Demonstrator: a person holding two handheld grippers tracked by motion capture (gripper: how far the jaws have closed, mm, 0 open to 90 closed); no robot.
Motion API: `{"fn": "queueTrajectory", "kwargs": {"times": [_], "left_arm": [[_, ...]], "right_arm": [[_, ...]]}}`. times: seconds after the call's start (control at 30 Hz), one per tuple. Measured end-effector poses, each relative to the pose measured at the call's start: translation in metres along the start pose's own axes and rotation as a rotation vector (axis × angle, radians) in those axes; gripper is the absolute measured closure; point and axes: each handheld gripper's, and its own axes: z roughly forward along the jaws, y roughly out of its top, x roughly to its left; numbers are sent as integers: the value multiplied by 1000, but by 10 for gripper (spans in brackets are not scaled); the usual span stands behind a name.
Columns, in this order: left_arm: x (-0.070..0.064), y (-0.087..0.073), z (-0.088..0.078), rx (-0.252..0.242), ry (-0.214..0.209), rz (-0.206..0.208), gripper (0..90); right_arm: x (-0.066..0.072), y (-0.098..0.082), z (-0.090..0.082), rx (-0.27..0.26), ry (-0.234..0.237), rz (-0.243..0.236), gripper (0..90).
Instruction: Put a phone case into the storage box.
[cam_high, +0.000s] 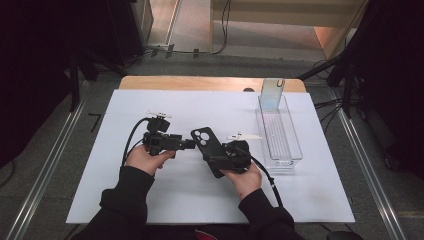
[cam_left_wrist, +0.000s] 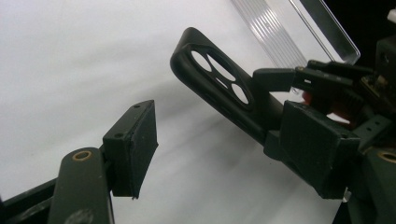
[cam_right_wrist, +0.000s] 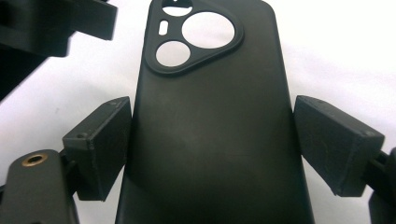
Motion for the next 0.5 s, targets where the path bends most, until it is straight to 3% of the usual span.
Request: {"fn": "queueTrajectory", "kwargs": {"times": [0.2,0.33,0.5], "left_arm": [[2,5,6,-2,19,-31,280],[-2,8,10,-41,51,-3,296],[-4,10,18,-52,59,-18,318]], "right_arm": [[6,-2,5,-26,25,22,131],[10,-3,7,-49,46,49,131],[15,-3,9,-73,51,61,131]]}}
